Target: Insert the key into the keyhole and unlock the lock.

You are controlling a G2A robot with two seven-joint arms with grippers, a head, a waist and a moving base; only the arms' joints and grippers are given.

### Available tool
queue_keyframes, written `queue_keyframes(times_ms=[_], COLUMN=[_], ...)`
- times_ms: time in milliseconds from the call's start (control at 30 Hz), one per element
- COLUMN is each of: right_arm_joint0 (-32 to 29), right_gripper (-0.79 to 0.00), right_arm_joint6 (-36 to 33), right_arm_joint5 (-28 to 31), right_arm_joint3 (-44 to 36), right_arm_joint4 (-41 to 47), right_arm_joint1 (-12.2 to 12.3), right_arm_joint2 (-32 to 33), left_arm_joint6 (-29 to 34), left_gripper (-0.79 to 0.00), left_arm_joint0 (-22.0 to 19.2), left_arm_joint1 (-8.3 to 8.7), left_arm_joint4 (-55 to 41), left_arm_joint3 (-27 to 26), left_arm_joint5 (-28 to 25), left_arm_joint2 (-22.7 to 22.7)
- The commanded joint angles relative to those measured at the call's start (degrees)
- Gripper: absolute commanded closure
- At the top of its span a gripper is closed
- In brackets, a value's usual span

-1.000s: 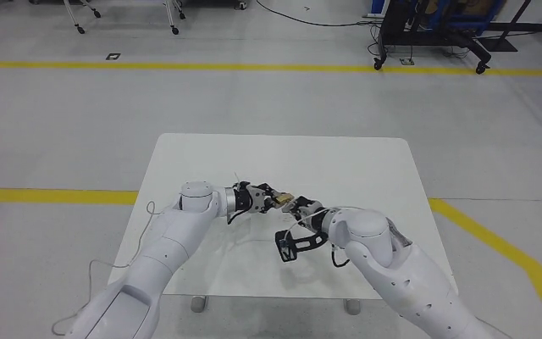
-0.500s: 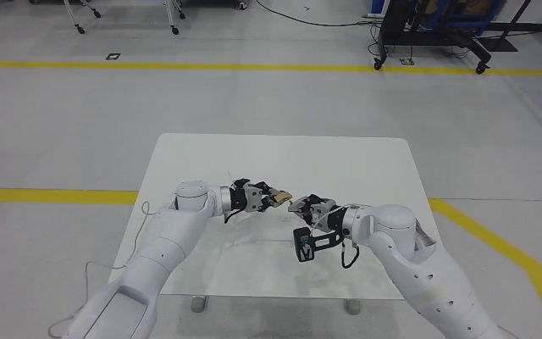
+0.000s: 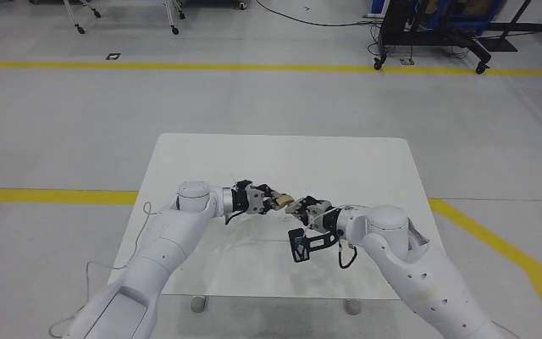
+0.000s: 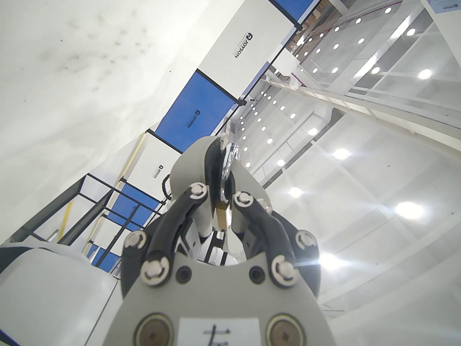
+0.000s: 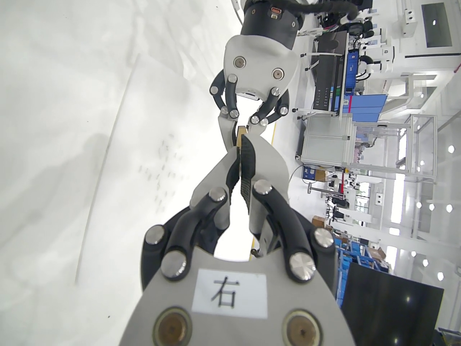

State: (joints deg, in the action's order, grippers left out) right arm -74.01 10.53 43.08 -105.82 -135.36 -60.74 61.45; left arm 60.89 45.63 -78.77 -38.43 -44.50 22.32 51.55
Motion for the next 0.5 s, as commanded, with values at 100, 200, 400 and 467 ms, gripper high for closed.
queue_keyframes(times_ms=[100,200,400,467], right_arm_joint0=[0.6,0.8,1.1,1.2], right_gripper=[0.000,0.000,0.000,0.000], right_arm_joint6=[-0.5,-0.6,-1.1,-2.1], right_arm_joint5=[0.0,0.0,0.2,0.4], right_arm_joint3=[-0.1,-0.1,0.6,0.7], right_arm_joint4=[0.2,0.5,1.1,1.4], right_arm_joint1=[-0.1,-0.1,0.0,-0.1], right_arm_joint2=[-0.8,-1.0,-1.0,-1.2], left_arm_joint6=[0.3,0.3,0.8,0.8], left_gripper=[0.000,0.000,0.000,0.000], left_arm_joint0=[0.0,0.1,0.4,0.4], left_arm_joint1=[0.19,0.29,0.42,0.46], left_arm_joint4=[0.3,0.5,0.8,0.8], left_arm_joint3=[-0.1,-0.3,-0.8,-1.0], left_arm_joint5=[-0.1,-0.1,-0.2,-0.3], left_arm_joint2=[0.3,0.4,0.5,0.6])
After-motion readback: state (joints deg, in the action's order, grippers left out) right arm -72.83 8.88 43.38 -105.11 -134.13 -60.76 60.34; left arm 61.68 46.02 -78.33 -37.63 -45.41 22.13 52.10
